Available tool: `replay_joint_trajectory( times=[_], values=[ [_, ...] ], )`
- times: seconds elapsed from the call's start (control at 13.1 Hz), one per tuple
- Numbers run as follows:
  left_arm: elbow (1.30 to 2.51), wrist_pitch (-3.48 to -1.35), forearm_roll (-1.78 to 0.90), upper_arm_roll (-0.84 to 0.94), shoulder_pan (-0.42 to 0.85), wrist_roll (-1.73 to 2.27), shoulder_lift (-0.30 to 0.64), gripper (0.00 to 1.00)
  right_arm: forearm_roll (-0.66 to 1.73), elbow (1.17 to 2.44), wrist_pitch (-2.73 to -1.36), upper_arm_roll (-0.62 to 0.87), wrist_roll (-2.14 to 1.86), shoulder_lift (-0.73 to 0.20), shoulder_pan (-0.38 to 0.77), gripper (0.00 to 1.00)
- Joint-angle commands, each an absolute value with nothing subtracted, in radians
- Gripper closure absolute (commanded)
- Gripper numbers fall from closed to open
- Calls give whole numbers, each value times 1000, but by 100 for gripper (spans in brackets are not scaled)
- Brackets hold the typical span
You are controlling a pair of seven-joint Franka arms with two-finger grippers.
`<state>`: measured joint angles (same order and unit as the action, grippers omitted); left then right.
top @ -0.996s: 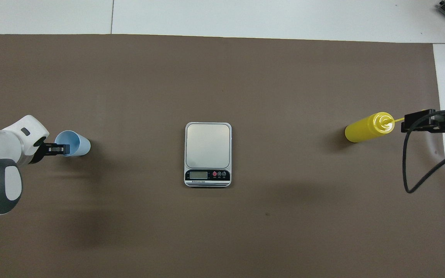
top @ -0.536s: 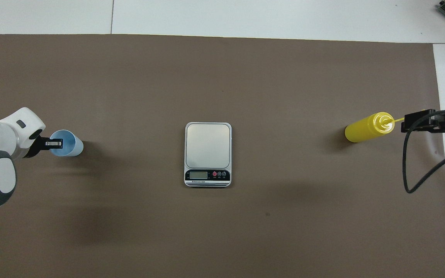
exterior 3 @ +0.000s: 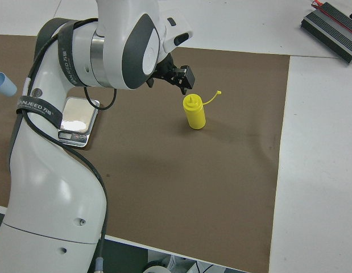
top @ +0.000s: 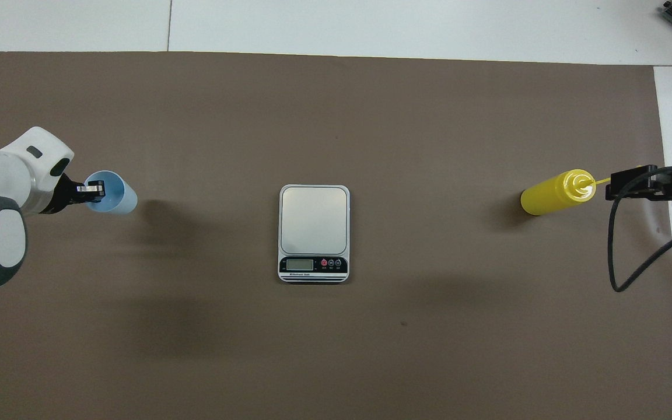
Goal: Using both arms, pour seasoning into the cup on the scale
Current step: 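Lift the blue cup with the left gripper and carry it over the scale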
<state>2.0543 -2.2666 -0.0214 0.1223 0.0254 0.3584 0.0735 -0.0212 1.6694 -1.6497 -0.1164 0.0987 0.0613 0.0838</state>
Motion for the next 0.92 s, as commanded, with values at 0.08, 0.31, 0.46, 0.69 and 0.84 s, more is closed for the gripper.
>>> replay_joint_trajectory(
  times=[0.08, 0.31, 0.46, 0.69, 0.84],
  values=[
    [1997, -2250, -32, 231, 32, 607, 107, 100, -25, 1681, -1652, -124, 84, 75, 81, 0],
    [1977, -2247, -20, 302, 46, 731, 110, 100, -25, 1695, -1664, -124, 34, 77, 69, 0],
    [1977, -2244, -5, 354, 46, 793, 110, 100, -23, 1710, -1698, -124, -10, 81, 49, 0],
    [1973, -2226, 60, 429, 48, 932, 110, 100, -17, 1746, -1726, -124, -80, 95, 20, 0],
    [1942, -2182, 69, 465, 54, 975, 129, 100, 12, 1761, -1747, -124, -100, 101, 14, 0]
  ],
)
